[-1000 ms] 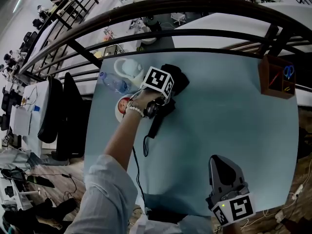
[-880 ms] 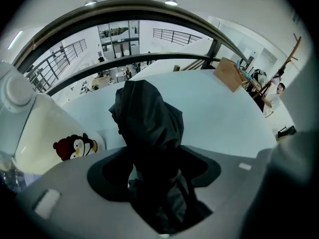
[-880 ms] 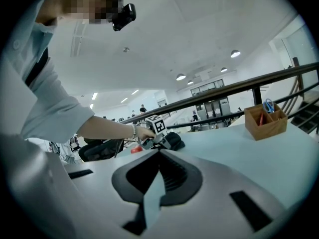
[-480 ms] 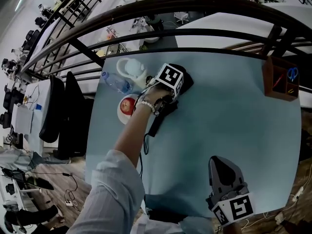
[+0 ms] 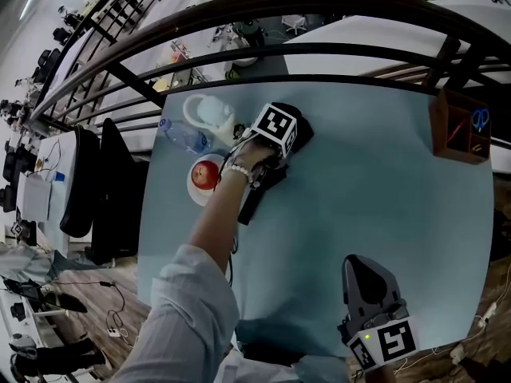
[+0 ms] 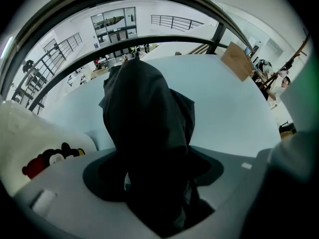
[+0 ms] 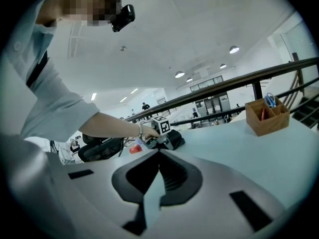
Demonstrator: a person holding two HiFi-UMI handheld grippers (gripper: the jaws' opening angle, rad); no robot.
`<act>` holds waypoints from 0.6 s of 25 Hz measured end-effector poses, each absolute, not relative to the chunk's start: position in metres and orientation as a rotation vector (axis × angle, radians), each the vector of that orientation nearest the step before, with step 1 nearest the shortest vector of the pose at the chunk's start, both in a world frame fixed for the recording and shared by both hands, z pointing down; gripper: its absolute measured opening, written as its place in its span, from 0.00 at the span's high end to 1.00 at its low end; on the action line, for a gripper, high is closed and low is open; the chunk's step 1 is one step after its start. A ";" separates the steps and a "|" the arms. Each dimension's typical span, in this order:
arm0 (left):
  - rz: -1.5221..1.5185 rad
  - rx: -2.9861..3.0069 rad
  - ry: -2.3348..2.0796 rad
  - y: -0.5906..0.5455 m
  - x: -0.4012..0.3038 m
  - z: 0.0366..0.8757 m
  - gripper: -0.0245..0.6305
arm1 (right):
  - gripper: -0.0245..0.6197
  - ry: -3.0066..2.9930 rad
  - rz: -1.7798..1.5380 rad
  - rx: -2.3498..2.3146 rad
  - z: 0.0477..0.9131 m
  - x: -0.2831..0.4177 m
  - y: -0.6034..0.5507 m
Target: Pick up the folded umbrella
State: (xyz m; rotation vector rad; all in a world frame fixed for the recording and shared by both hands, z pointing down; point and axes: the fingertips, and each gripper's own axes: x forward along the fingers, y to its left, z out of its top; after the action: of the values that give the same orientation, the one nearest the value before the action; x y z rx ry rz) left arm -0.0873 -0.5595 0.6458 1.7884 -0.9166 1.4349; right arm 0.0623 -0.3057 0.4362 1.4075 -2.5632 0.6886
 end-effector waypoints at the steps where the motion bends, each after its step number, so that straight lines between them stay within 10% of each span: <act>1: 1.423 1.789 -0.909 -0.560 -0.087 0.646 0.49 | 0.96 -2.562 0.691 1.409 0.437 0.063 -0.307; 15: 1.199 1.909 -1.030 -0.568 -0.089 0.637 0.51 | 0.96 -2.546 0.671 1.417 0.429 0.051 -0.296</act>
State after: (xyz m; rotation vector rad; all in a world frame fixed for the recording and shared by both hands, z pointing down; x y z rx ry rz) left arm -0.0888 -0.5676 0.6367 1.9092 -1.0300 1.1993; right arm 0.0514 -0.2965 0.4289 1.4173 -2.5455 0.6714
